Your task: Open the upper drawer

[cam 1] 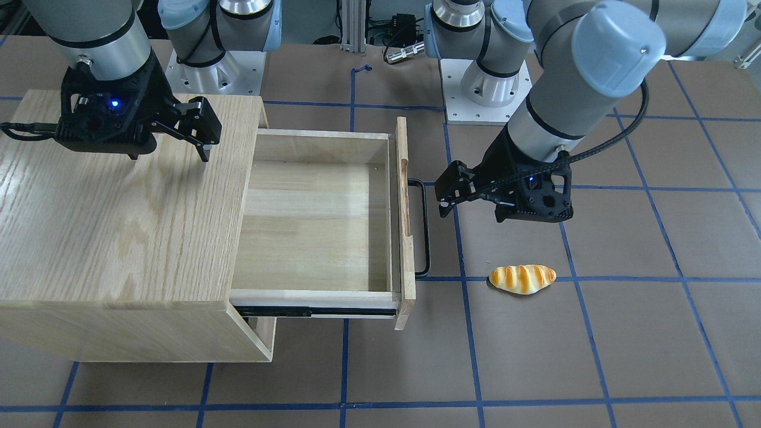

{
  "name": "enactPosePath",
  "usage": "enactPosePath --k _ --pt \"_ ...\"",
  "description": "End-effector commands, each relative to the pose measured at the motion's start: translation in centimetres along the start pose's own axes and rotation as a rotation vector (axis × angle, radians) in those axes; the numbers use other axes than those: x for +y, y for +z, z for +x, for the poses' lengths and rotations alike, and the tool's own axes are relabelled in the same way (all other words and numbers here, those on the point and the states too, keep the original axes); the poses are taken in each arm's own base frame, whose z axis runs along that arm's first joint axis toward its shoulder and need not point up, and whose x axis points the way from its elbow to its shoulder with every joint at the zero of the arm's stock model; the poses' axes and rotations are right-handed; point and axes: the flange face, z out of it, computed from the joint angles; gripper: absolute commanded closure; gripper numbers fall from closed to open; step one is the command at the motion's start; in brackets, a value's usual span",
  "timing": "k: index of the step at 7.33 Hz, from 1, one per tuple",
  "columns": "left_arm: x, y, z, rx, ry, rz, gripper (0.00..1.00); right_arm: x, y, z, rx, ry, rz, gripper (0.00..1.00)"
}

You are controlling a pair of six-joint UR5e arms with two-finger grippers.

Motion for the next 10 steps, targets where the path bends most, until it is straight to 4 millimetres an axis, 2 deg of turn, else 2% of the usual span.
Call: enactPosePath --k 1,2,3,4,10 --pt "2.4 -6.7 -3.5 -0.146 0.057 -0.027 0.00 0.0 0.0 0.0 0.000 0.000 0.000 0.00" --pt "4.0 -8.8 -3.7 -0.190 0.085 -0.023 0.00 0.0 0.0 0.0 0.000 0.000 0.000 0.00" --pt "5.4 -10.4 -3.0 -0.192 0.083 0.010 0.00 0.0 0.0 0.1 0.000 0.001 0.000 0.00" --pt "5.9 -10.6 -2.7 -0.185 0.082 0.018 0.00 0.0 0.1 0.0 0.000 0.000 -0.002 0.00" --pt "5.1 -10.1 -2.2 -0.191 0.101 0.056 0.00 0.0 0.0 0.0 0.000 0.000 0.000 0.00"
